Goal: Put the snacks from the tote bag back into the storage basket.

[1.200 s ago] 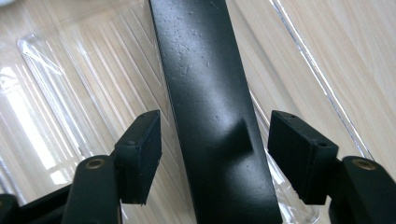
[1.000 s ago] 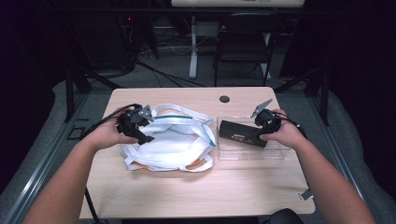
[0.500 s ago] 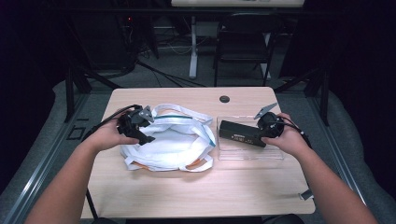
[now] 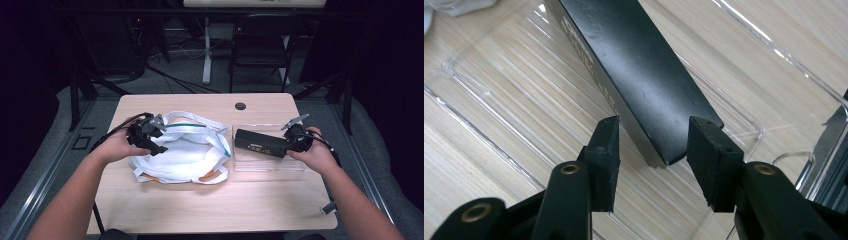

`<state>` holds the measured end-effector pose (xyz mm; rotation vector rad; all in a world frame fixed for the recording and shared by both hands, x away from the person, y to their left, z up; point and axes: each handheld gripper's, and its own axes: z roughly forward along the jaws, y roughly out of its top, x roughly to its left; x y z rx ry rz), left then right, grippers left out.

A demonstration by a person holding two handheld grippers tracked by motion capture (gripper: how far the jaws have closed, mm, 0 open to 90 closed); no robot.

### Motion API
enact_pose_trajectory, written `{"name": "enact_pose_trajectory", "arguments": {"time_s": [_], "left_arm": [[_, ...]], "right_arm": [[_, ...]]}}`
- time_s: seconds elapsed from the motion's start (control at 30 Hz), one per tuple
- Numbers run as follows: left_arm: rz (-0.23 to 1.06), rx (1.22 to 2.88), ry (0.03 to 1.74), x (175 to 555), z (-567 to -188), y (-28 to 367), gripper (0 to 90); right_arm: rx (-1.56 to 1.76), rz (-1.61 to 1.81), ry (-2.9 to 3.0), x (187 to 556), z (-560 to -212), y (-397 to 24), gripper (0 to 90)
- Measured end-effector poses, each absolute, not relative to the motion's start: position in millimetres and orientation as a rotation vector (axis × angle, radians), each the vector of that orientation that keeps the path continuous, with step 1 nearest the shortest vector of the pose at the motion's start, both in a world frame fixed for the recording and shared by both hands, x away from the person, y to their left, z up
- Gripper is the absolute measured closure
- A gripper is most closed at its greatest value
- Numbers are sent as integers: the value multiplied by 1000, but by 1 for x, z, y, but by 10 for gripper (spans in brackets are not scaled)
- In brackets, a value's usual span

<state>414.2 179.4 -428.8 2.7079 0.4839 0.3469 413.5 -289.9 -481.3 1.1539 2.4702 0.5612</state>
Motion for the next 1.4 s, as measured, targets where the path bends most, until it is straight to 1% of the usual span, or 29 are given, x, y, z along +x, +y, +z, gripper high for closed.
{"name": "enact_pose_trajectory", "arguments": {"time_s": [0.2,0.63,0.8,0.93,1.07,1.4], "left_arm": [[334,2703,497,415,-434,181,412],[356,2702,504,414,-435,183,412],[369,2703,488,411,-434,181,413],[356,2688,508,409,-435,182,416],[347,2688,539,408,-436,184,425],[372,2665,646,404,-438,196,436]], "right_arm": [[1178,545,2481,413,-488,-294,510],[1254,504,2469,424,-504,-299,477],[1277,488,2466,427,-508,-303,469],[1286,476,2480,429,-511,-303,468],[1289,450,2487,431,-513,-302,468],[1303,470,2482,438,-514,-301,484]]}}
